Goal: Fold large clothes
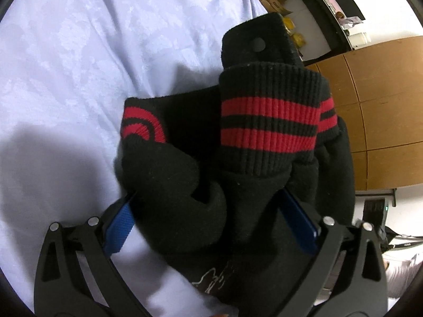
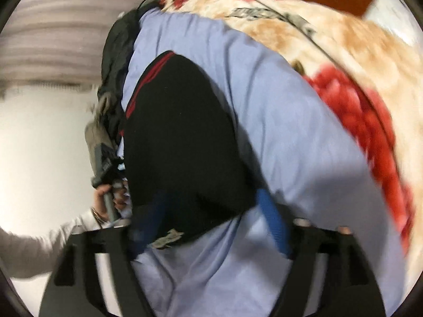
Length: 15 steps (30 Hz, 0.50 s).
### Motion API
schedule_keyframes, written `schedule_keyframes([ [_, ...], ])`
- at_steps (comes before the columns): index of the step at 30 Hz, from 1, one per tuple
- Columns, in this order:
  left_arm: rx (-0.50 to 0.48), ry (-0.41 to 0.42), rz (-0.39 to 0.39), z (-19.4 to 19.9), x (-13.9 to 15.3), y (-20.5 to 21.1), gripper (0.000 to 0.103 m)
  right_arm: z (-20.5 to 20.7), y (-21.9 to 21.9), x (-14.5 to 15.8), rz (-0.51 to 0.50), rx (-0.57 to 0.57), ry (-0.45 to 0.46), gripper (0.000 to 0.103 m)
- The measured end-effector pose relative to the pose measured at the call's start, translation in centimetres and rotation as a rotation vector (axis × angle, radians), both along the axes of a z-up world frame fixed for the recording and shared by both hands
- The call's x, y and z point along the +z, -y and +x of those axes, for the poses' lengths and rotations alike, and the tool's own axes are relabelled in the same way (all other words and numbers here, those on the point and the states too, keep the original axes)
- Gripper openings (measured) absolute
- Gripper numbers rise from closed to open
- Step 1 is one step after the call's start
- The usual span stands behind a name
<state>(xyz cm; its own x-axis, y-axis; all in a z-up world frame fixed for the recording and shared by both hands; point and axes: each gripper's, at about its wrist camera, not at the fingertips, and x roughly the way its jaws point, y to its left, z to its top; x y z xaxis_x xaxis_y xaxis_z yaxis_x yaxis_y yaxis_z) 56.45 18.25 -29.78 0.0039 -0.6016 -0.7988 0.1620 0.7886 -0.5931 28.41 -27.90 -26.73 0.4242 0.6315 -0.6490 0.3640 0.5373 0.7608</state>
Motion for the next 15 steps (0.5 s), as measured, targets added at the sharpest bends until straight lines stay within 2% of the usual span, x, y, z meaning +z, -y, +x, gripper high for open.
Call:
schedule_keyframes([
  [3,0.024,0.001,-0.001,-0.4,0.1,0.2,0.097,-1.6,-0.9,-1.0,0.04,-0.06,-0.024,0.078],
  [6,0.033,0.001,-0.009,-0.8,0.4,0.2,0.097,-0.9,-2.5,-0.9,0.087,-0.069,0.037,0.078],
  [10,0.065,0.019,-0.009,-1.5,0.2,-0.1,0.097,1.5,-4.3,-2.0,0.018,-0.07,-0.005,0.081],
  [13,0.103,0.022,-0.021,-2.0,0.4,0.5,0.098,2.3,-4.6,-3.1,0.009,-0.135,-0.044,0.09],
  [15,0.112,0.021,-0.036,-2.1,0.4,0.3,0.098,2.3,-4.8,-3.4,0.0,-0.163,-0.075,0.09],
])
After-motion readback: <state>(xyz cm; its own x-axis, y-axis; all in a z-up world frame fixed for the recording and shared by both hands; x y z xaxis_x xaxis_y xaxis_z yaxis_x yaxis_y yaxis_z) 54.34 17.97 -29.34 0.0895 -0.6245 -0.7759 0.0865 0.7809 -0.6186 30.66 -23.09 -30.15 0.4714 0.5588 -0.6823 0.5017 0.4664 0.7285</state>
